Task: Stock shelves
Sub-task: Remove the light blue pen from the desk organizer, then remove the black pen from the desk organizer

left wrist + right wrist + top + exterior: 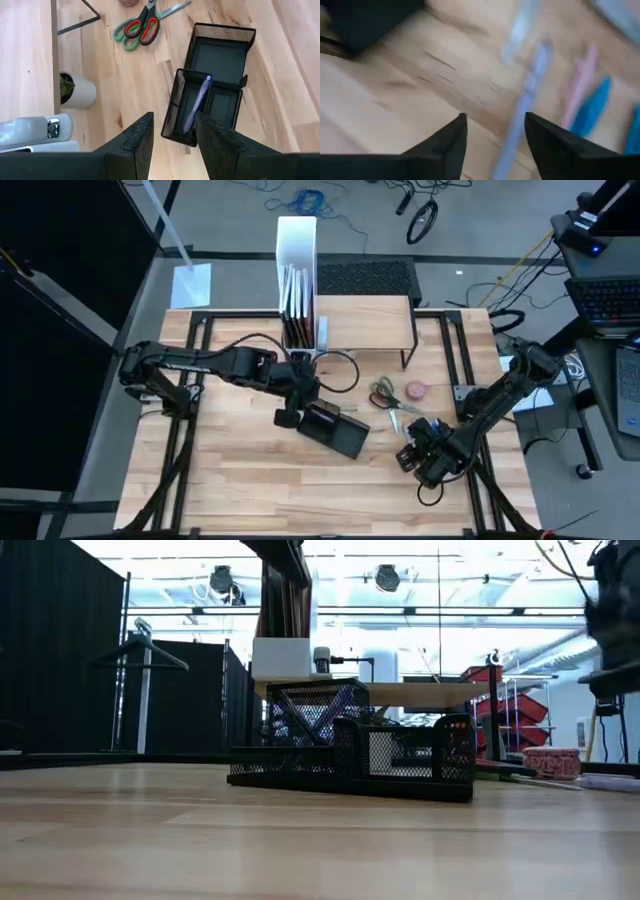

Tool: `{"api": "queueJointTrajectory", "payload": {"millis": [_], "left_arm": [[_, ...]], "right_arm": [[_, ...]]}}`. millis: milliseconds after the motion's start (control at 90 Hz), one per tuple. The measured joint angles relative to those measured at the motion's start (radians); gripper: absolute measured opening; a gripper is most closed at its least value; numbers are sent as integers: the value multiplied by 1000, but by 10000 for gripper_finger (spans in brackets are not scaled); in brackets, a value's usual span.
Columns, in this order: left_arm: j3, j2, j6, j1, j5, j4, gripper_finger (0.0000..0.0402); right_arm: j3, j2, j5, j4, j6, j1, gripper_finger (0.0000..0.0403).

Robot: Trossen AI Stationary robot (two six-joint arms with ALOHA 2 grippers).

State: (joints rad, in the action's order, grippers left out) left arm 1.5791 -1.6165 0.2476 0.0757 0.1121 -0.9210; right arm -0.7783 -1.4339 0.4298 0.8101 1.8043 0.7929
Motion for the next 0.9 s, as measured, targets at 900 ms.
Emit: {"api": "queueJointTrajectory", "payload": {"millis": [900], "left_arm": [[-101, -254, 286, -87, -257, 199, 35]], "right_arm": [[-17, -204, 194, -704, -929, -276, 171]]}}
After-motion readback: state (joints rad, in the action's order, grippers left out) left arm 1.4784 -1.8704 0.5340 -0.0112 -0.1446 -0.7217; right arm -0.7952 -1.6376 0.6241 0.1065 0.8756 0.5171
